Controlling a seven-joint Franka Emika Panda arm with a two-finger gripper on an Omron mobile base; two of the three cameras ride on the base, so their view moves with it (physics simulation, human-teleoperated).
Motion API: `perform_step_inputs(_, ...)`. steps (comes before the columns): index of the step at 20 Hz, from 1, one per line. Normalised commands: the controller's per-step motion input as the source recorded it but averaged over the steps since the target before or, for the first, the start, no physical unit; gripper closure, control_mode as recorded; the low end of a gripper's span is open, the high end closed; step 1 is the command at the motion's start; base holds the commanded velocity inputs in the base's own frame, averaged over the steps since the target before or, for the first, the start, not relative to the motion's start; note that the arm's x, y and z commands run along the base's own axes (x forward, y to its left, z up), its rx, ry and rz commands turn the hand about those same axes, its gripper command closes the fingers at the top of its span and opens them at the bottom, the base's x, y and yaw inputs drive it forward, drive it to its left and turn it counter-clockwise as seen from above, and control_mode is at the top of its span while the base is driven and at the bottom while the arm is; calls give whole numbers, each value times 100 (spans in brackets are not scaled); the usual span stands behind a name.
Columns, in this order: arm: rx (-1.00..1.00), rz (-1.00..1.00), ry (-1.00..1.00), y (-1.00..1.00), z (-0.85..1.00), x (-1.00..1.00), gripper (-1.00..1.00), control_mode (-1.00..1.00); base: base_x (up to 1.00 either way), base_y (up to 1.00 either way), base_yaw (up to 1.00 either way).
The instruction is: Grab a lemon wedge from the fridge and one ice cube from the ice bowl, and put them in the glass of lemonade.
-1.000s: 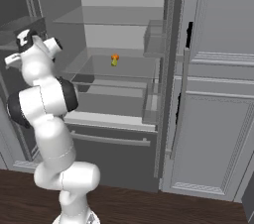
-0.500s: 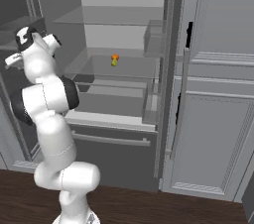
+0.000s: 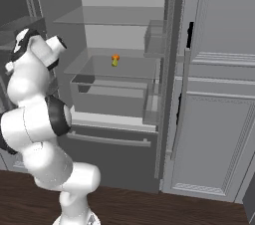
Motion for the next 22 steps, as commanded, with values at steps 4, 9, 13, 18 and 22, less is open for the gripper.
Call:
perform_step_inputs(4,1,-24,-10,-66,22,-86,-100,-100,0,0,0)
perform_step_inputs(9,0,-35,-2,-64,46,-67,-100,-100,0,0,0)
perform_step_inputs(13,-5,-42,0,-71,69,-54,-100,-100,0,0,0)
perform_step_inputs(18,-14,-50,11,-78,46,-28,-100,-100,0,0,0)
perform_step_inputs(22,-24,-58,23,-63,44,0,-100,-100,0,0,0)
